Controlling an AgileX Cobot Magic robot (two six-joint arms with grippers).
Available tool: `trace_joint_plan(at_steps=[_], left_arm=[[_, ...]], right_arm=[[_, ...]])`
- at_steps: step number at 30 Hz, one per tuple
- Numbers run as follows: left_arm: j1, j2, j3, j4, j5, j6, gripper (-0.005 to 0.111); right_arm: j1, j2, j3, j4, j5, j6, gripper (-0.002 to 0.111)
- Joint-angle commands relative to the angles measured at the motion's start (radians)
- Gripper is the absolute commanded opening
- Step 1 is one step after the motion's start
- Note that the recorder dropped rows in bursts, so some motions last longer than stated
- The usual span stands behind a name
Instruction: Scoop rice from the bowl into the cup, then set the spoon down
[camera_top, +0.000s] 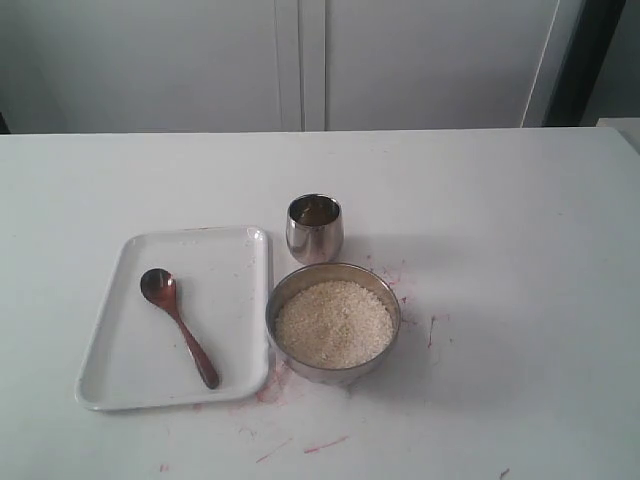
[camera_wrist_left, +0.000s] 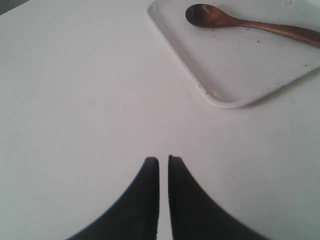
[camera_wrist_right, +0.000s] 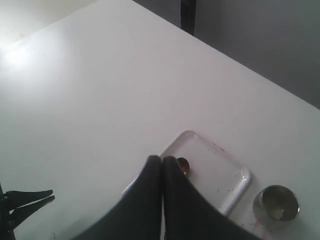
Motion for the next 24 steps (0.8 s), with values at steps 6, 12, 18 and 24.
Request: trace_joint_plan(at_steps=[6, 12, 18, 24], left_arm=[[-0.004, 0.007, 0.009, 0.000, 0.041, -0.006, 0.014], [-0.004, 0.007, 0.009, 0.000, 0.041, -0.006, 0.014], [-0.004, 0.007, 0.009, 0.000, 0.041, -0.006, 0.014], [-0.004, 0.007, 0.009, 0.000, 0.041, -0.006, 0.014]], right_arm=[[0.000, -0.206, 0.115, -0.003, -0.002, -0.065, 0.000], [0.000, -0.344, 0.234, -0.003, -0.029, -0.065, 0.000], [0.000, -0.484, 0.382, -0.003, -0.104, -0.065, 0.000], [0.000, -0.622, 0.551, -0.003, -0.183, -0.065, 0.000]])
